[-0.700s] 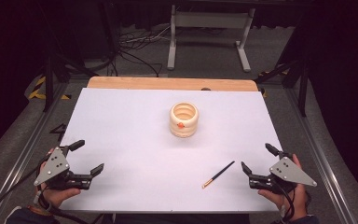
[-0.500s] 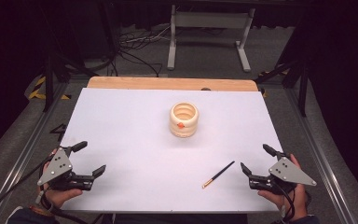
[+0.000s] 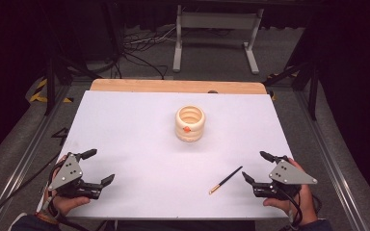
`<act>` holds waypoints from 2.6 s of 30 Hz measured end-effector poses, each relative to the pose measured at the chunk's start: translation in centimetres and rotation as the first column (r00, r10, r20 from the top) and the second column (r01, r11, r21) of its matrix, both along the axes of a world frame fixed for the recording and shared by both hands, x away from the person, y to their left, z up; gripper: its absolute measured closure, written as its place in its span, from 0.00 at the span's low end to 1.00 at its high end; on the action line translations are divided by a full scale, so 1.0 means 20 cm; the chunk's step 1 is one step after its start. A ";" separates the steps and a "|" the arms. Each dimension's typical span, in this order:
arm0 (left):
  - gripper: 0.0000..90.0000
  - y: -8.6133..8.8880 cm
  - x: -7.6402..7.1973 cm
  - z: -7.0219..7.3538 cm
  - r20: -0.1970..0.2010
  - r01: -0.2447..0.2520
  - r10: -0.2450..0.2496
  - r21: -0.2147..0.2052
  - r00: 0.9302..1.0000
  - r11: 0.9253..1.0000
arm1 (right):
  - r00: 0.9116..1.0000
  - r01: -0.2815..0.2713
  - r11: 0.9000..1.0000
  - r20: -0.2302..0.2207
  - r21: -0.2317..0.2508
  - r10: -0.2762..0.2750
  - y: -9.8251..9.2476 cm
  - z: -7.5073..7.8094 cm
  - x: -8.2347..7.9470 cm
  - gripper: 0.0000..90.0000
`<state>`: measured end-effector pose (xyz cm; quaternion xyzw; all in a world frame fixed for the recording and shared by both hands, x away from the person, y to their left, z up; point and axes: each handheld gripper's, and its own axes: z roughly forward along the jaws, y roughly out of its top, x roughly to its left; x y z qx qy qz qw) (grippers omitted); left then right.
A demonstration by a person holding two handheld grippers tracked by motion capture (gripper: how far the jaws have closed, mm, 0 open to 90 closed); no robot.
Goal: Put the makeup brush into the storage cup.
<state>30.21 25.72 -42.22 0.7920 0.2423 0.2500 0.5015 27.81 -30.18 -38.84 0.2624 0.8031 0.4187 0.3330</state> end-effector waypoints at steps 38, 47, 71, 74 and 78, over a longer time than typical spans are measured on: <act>0.05 -0.01 -0.01 -0.03 -0.026 0.015 -0.014 0.026 1.000 1.000 | 0.854 -0.497 0.711 -0.424 -0.497 0.301 0.43 -0.01 0.22 0.38; 0.06 0.02 -0.03 -0.03 -0.031 0.002 -0.001 0.028 1.000 1.000 | 0.787 -0.597 0.618 -0.525 -0.512 0.325 0.52 -0.06 0.26 0.48; 0.06 0.03 -0.05 -0.04 -0.043 0.003 -0.002 0.036 0.999 0.999 | 0.707 -0.691 0.489 -0.639 -0.532 0.303 0.62 -0.16 0.33 0.73; 0.06 0.03 -0.05 -0.04 -0.041 0.004 -0.002 0.038 0.999 0.999 | 0.706 -0.692 0.482 -0.643 -0.538 0.297 0.63 -0.16 0.33 0.79; 0.06 0.03 -0.05 -0.04 -0.042 0.005 -0.004 0.043 0.999 0.999 | 0.679 -0.718 0.461 -0.669 -0.522 0.300 0.64 -0.16 0.32 0.92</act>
